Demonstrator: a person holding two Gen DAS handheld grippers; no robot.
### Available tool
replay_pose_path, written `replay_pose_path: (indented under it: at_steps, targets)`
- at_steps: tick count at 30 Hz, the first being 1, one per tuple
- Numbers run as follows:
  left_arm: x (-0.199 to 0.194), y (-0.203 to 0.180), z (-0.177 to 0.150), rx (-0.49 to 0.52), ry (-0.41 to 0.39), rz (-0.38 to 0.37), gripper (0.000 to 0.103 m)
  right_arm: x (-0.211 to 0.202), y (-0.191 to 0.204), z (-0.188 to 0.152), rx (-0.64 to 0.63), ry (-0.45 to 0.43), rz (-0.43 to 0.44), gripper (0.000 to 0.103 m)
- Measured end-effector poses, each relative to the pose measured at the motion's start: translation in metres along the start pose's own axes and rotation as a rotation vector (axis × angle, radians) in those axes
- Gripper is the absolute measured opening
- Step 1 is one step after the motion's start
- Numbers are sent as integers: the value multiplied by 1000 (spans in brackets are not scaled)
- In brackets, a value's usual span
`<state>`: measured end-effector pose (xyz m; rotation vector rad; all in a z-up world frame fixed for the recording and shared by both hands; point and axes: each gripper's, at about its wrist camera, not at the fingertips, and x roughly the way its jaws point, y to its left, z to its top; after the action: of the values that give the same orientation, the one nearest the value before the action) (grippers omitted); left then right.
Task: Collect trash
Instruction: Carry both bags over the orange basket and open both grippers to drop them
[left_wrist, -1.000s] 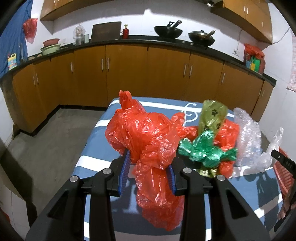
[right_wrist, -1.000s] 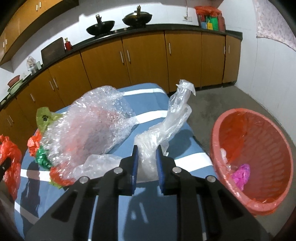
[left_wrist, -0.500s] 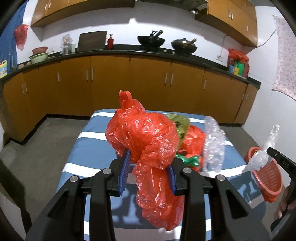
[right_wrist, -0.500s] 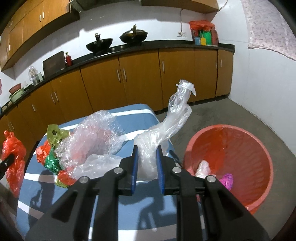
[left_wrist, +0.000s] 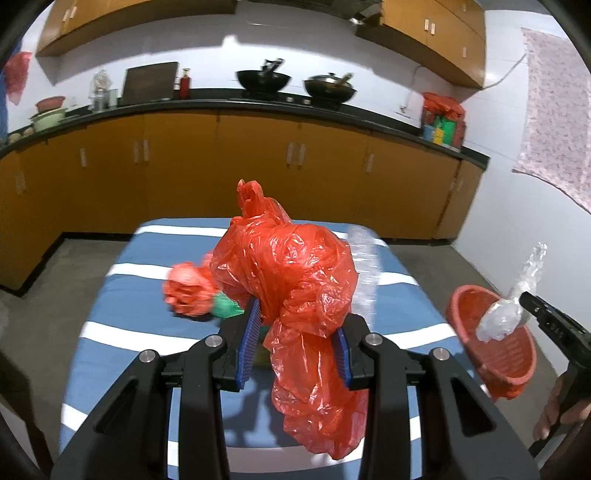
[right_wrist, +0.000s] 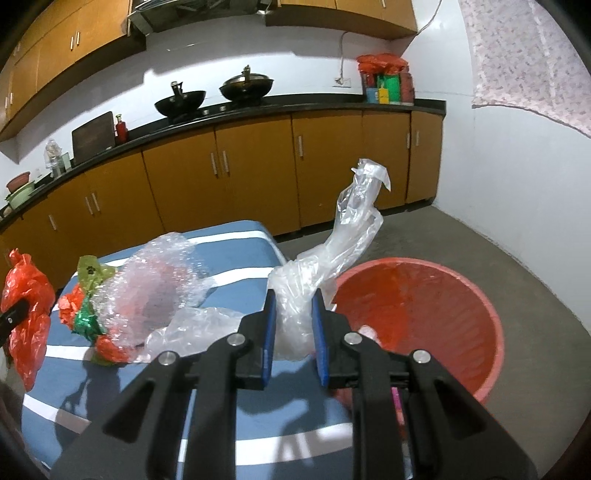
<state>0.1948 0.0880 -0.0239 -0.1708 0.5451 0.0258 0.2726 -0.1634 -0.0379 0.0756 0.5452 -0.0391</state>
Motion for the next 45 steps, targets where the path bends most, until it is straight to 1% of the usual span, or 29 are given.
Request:
replay_pose_path:
  at_steps: [7, 13, 18, 23, 33, 35, 45]
  targets:
    - [20, -55, -3, 30, 36, -125, 36, -6, -36, -4, 3, -14, -81, 19]
    - [39, -114, -5, 114, 60, -233, 36, -2, -71, -9, 33, -5, -151, 19]
    - [51, -153, -6, 182, 71, -308, 36, 7, -98, -12, 68, 11, -192, 19]
    - [69, -178, -4, 216, 95, -361, 36, 17, -117, -16, 78, 23, -225, 19]
    - [98, -218, -8, 269, 131, -427, 36, 40, -146, -23, 86, 53, -261, 19]
    - [103, -228, -9, 280, 137, -439, 36, 44, -149, -25, 88, 58, -264, 19]
    - [124, -255, -19, 347, 153, -473, 36, 57, -158, -30, 94, 61, -264, 19]
